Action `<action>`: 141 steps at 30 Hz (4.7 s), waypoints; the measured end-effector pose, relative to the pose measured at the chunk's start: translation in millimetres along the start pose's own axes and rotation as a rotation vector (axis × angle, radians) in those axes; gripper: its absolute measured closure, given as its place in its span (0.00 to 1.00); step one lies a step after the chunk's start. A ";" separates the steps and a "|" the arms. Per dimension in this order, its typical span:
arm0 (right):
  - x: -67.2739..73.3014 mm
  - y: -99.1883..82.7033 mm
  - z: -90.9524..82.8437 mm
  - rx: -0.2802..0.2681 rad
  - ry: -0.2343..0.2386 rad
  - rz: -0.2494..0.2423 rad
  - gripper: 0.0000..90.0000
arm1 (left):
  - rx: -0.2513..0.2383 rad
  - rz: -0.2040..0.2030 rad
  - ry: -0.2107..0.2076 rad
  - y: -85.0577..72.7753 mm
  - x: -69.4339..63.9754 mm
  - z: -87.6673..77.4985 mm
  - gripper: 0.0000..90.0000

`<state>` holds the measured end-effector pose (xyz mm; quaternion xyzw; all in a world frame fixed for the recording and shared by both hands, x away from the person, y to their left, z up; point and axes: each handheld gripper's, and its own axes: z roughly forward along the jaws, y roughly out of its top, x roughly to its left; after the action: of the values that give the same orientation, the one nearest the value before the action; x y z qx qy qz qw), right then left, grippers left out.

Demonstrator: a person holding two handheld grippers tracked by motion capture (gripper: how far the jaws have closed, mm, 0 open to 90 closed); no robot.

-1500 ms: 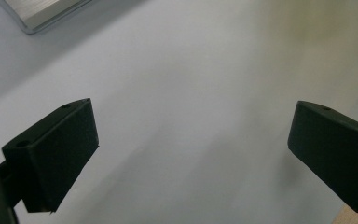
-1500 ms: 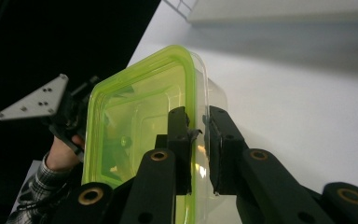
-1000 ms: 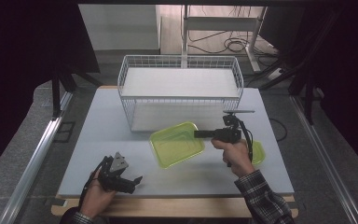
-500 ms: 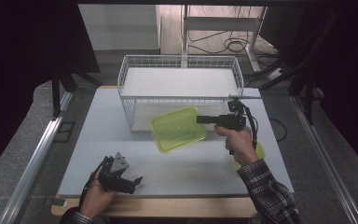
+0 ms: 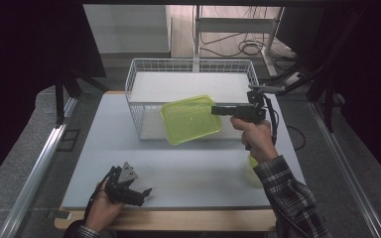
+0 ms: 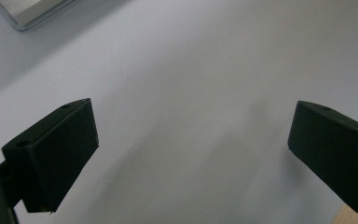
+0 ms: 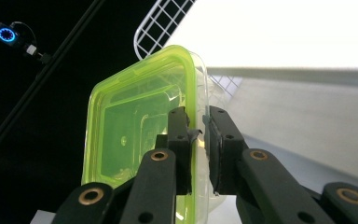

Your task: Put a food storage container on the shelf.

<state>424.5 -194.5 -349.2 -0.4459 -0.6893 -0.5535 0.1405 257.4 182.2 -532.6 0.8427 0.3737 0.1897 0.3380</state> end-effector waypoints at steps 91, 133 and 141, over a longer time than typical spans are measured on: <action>-9.2 81.6 32.0 -0.113 -0.474 -0.192 0.62 | -0.027 -0.023 -0.055 -1.2 1.8 -0.8 0.01; 23.4 24.0 10.5 -0.046 -0.410 -0.466 0.11 | -0.136 -0.069 -0.097 -0.5 5.9 -7.7 0.00; 26.0 7.4 5.9 -0.039 -0.392 -0.487 0.10 | -0.137 -0.050 -0.094 1.1 2.4 -7.8 0.01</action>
<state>417.3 -177.4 -328.6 -0.3685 -0.7790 -0.4875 -0.1403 255.0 186.8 -526.3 0.8160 0.3644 0.1665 0.4168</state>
